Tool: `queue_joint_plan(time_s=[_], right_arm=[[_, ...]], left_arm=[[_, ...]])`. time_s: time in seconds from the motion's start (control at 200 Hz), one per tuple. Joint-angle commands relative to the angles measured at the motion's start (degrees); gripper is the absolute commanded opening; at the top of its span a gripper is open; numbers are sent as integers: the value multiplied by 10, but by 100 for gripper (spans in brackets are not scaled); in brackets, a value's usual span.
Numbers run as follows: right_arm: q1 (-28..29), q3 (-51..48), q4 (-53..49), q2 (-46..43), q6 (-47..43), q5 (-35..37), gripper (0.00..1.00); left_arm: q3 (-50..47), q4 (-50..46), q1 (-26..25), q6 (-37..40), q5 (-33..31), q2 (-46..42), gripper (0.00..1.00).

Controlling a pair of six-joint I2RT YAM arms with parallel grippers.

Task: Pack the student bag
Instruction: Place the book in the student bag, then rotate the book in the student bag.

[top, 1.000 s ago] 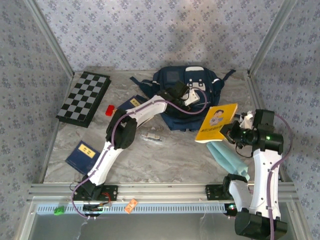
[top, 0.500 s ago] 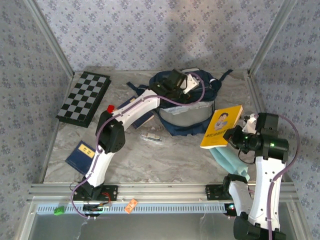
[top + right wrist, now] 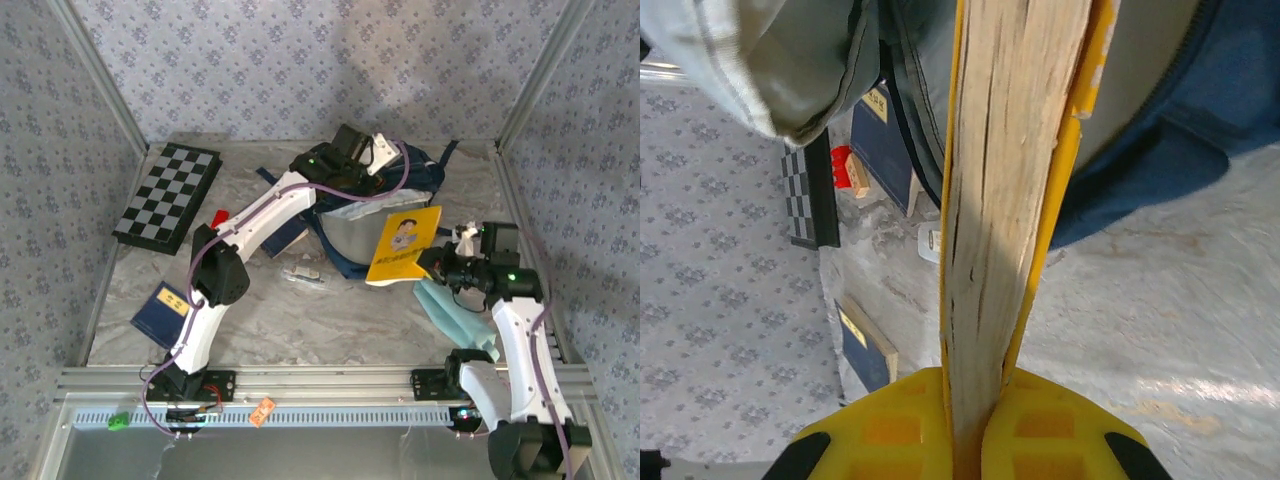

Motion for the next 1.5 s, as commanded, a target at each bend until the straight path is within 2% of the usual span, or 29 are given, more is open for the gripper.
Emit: queue_joint_plan(time_s=[0.0,0.09,0.175,0.265,0.45,0.719,0.809,0.884,0.999,1.119,1.204,1.414,1.494], right_arm=[[24,-17,178,29,50,-10,0],[40,-37,257,58,62,26,0],[49,-59,373,99,97,28,0],[68,-56,433,148,111,45,0],[104,-45,526,230,105,95,0],[114,-13,604,352,95,104,3],[119,3,612,398,83,107,7],[117,17,595,430,64,119,11],[109,29,571,461,46,117,25],[107,27,511,441,21,142,44],[110,26,424,404,-9,183,55],[114,9,260,272,-50,267,63],[116,-3,235,235,-50,253,63]], left_arm=[[37,36,-4,-13,27,-56,0],[36,34,-4,-14,34,-61,0],[35,36,-3,-17,36,-60,0],[40,36,-3,-20,38,-56,0],[40,44,-3,-26,49,-58,0],[42,36,-2,-23,59,-52,0],[42,36,-1,-22,59,-51,0],[42,35,0,-21,59,-49,0],[39,30,3,-22,59,-48,0],[27,37,6,-27,62,-50,0],[25,36,7,-28,65,-47,0],[9,45,7,-33,73,-53,0],[10,49,7,-37,79,-52,0]])
